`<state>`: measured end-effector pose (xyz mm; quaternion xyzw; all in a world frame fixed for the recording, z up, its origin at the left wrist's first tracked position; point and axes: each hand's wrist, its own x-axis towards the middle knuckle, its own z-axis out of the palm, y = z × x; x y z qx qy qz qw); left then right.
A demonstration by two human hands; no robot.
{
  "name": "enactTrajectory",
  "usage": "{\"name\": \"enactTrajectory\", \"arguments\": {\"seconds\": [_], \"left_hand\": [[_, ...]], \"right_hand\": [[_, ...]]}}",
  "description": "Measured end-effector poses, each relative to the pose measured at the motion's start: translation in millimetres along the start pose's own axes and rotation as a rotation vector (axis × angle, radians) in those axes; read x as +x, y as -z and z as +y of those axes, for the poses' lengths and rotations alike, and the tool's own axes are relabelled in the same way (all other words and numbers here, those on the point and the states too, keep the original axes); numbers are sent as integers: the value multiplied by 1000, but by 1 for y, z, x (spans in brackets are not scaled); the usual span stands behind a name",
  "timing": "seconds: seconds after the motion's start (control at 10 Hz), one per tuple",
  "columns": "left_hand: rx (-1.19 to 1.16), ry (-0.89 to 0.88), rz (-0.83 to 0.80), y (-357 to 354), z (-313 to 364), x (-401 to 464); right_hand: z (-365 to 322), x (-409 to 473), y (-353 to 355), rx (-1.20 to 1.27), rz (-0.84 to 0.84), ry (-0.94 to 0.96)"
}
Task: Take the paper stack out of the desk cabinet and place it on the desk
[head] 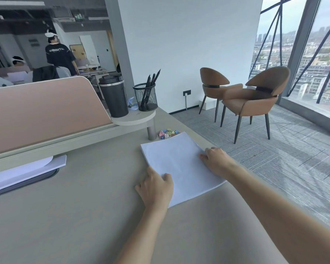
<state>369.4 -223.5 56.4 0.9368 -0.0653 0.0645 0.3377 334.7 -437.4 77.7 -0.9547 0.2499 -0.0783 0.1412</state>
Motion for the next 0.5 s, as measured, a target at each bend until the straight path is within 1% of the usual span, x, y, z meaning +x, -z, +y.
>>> {"name": "enactTrajectory", "arguments": {"seconds": [0.1, 0.2, 0.3, 0.4, 0.5], "left_hand": [[163, -13, -7, -1, 1, -1], [250, 1, -30, 0, -4, 1], [200, 14, -52, 9, -5, 1], [136, -6, -56, 26, -10, 2], [-62, -61, -57, 55, -15, 1]], "right_hand": [[-1, -3, 1, -108, 15, 26], [-1, -5, 4, -231, 40, 58], [-1, -7, 11, -248, 35, 41], [-5, -11, 19, -185, 77, 46], [-13, -25, 32, -1, 188, 44]]}}
